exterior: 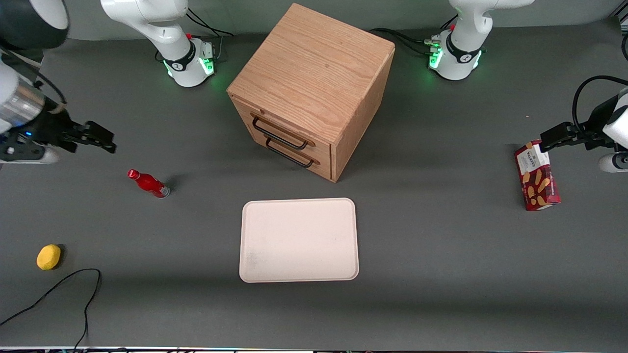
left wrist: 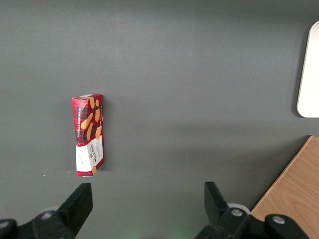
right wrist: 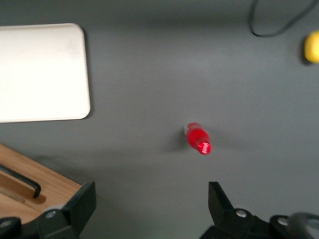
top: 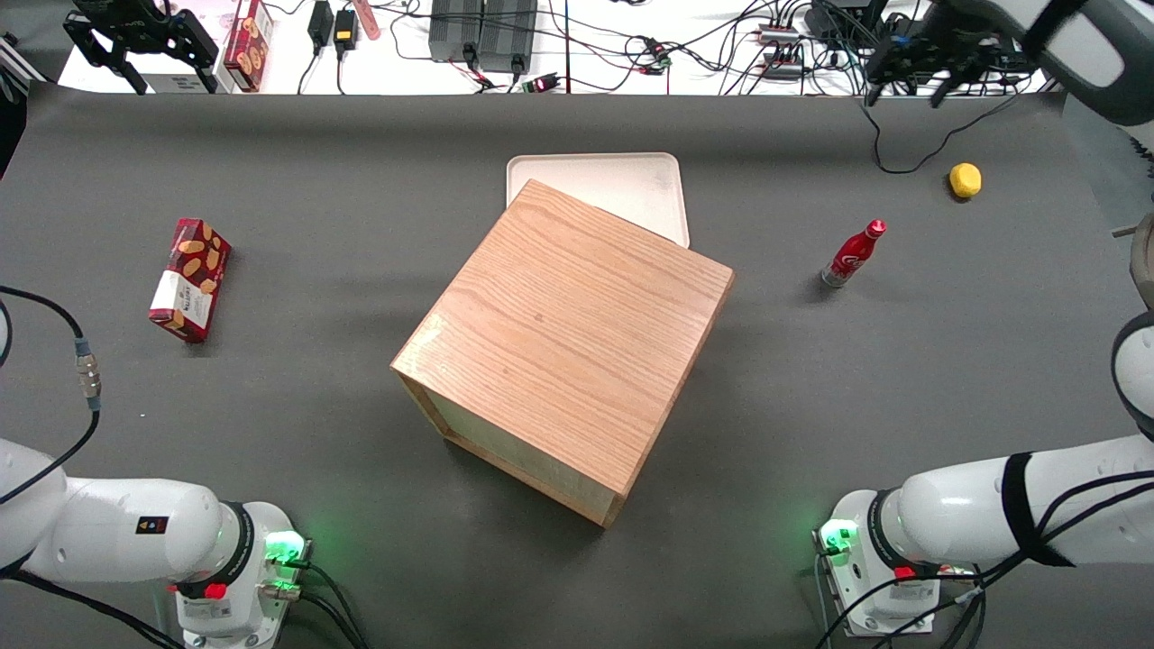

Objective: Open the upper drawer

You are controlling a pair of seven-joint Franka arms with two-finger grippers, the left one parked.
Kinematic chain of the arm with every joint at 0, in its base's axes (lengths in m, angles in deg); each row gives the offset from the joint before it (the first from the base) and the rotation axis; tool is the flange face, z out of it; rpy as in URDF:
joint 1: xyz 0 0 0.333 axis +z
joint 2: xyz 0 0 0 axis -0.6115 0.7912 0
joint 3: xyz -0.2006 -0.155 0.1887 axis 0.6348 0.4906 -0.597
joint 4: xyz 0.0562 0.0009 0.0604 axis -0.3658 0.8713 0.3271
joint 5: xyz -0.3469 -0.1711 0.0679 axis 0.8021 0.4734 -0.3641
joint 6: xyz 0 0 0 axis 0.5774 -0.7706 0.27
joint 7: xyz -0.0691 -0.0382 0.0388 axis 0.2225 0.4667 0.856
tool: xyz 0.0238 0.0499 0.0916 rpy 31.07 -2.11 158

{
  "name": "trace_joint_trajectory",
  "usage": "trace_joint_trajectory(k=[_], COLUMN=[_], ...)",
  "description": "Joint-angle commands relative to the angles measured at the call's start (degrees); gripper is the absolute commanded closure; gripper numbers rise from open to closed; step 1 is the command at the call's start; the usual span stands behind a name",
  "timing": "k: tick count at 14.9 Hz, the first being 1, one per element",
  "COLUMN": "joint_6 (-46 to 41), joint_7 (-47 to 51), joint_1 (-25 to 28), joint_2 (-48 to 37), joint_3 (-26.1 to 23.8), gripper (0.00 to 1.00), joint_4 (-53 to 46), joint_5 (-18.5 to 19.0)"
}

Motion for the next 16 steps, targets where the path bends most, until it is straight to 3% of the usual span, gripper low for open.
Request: trace_joint_trajectory(k=[1, 3, 7, 9, 10, 12, 16], joint_6=[-0.60, -0.25, 0.80, 1.25, 1.25, 1.25, 1.07], joint_7=[-2.68, -3.92, -22.17, -26.14, -28.16, -29.24, -29.67], joint_1=[1.73, 1.82, 1.73, 1.99, 1.99, 1.99, 2.26], joint_2=[1.87, 3.01, 6.52, 9.15, 9.95, 10.40, 10.49], joint_3=[-5.83, -10.32, -17.97, -20.17, -21.40, -21.50, -22.02], gripper=[0.00, 0.00, 0.00, 0.00, 0.00, 0.00, 0.00], joint_4=[-2.70, -4.27, -7.26, -8.85, -8.94, -8.59, -7.37], joint_5=[0.27, 0.36, 0.28, -0.51, -2.78, -10.94, -13.00])
